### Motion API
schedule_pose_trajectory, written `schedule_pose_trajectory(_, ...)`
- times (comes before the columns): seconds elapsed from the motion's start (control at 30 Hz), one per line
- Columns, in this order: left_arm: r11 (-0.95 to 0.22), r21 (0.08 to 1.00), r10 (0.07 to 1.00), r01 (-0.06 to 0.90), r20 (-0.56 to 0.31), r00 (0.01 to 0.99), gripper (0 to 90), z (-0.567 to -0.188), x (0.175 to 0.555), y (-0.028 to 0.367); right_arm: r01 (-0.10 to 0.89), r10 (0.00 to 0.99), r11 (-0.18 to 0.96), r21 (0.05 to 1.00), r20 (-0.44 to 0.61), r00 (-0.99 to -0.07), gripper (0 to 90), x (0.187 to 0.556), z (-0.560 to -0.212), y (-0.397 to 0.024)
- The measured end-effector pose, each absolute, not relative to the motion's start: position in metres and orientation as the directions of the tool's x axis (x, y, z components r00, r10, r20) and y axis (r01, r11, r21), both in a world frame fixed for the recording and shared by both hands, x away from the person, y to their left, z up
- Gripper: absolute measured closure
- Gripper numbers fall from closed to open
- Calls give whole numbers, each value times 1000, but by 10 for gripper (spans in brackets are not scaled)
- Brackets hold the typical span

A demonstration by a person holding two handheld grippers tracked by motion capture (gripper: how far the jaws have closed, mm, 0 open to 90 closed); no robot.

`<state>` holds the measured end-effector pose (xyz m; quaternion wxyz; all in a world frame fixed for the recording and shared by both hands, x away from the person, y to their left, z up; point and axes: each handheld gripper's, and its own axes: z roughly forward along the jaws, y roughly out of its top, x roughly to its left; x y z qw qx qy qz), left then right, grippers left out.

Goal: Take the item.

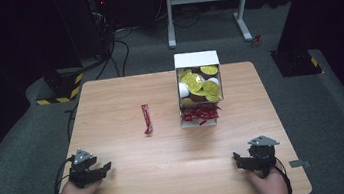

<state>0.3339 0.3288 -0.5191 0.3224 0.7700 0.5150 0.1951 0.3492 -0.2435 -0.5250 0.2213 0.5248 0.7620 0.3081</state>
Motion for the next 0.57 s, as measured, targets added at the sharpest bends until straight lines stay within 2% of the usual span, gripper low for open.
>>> schedule_pose_trajectory(0.13,-267,721,919,639,-9,394,315,-524,324,335,663,937,257,703,-13,-349,102,349,-525,-244)
schedule_pose_trajectory(0.17,-283,737,913,614,11,407,272,-528,318,335,664,937,257,703,-13,-349,102,349,-525,-244)
schedule_pose_trajectory(0.33,-278,739,916,613,12,401,158,-531,316,333,664,937,258,702,-13,-350,100,349,-525,-244)
schedule_pose_trajectory(0.57,-274,739,916,616,7,400,150,-531,316,333,663,936,260,702,-15,-351,97,349,-525,-244)
